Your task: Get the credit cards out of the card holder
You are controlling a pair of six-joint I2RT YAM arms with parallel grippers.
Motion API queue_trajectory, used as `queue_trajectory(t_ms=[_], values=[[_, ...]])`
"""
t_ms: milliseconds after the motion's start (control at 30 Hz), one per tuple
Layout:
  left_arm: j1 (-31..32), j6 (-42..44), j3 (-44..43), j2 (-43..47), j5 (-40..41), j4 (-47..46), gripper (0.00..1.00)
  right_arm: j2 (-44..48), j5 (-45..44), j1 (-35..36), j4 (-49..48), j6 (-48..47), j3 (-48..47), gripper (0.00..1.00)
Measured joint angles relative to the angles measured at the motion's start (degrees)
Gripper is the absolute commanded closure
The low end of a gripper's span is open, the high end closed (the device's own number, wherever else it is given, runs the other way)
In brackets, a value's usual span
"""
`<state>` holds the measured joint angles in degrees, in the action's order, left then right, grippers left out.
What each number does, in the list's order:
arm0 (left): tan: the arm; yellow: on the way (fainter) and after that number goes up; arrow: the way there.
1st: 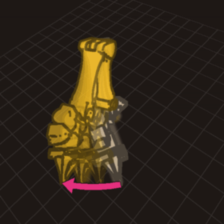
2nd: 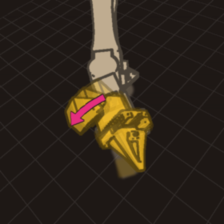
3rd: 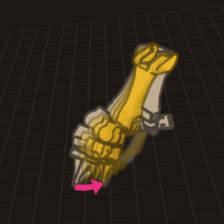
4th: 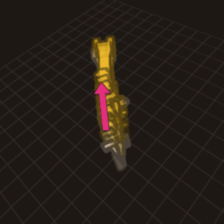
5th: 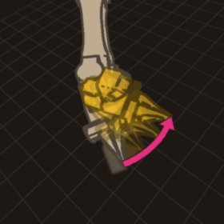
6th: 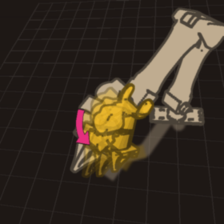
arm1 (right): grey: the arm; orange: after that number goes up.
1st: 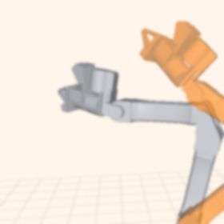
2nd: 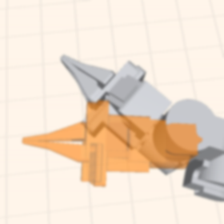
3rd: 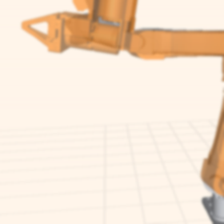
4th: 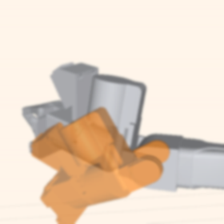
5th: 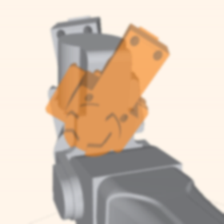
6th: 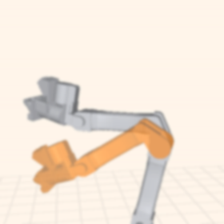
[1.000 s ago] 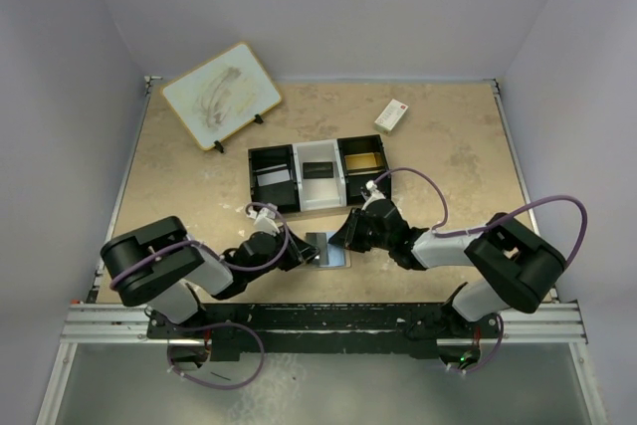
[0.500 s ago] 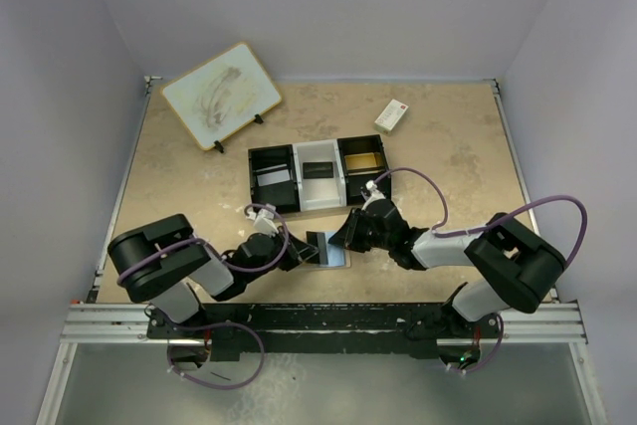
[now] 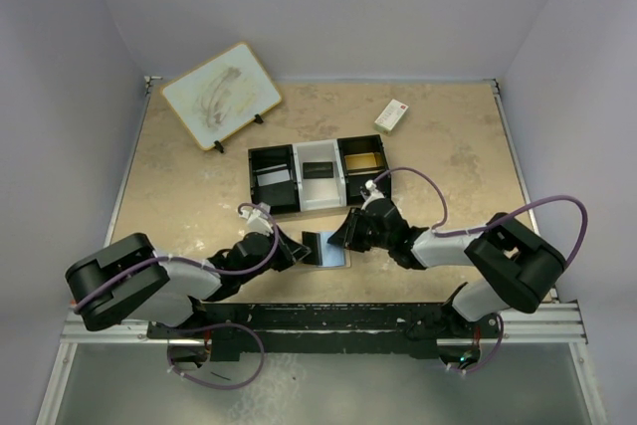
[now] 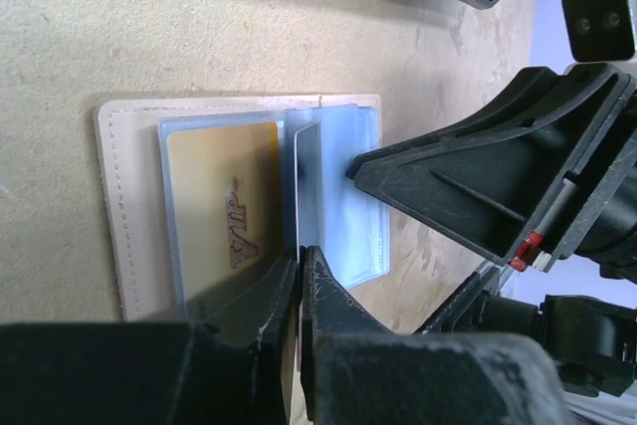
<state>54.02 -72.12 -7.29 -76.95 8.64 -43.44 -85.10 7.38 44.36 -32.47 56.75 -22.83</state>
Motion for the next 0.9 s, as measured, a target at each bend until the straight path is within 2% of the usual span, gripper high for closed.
queue_trajectory(t_ms=[167,367,500,700,900], values=[[0.0,0.8,0.0,1.4,0.0,1.6,1.00,1.2,0.8,0.0,1.4,-1.0,-0.4,0.65],[0.0,0.8,0.0,5.2,0.3,4.6,1.00,7.0,1.1,0.0,6.1,-3.8,-0.4,0.61],[0.0,0.7,0.0,6.4,0.6,6.0,1.00,8.8,3.7,0.0,4.3,-4.4,-0.4,0.61],[0.0,0.1,0.5,7.1,1.2,7.0,1.00,3.7,9.5,0.9,-4.5,-3.6,-0.4,0.62],[0.0,0.1,0.5,7.1,1.1,7.0,1.00,-4.7,11.8,1.1,-7.9,-1.6,-0.4,0.63]])
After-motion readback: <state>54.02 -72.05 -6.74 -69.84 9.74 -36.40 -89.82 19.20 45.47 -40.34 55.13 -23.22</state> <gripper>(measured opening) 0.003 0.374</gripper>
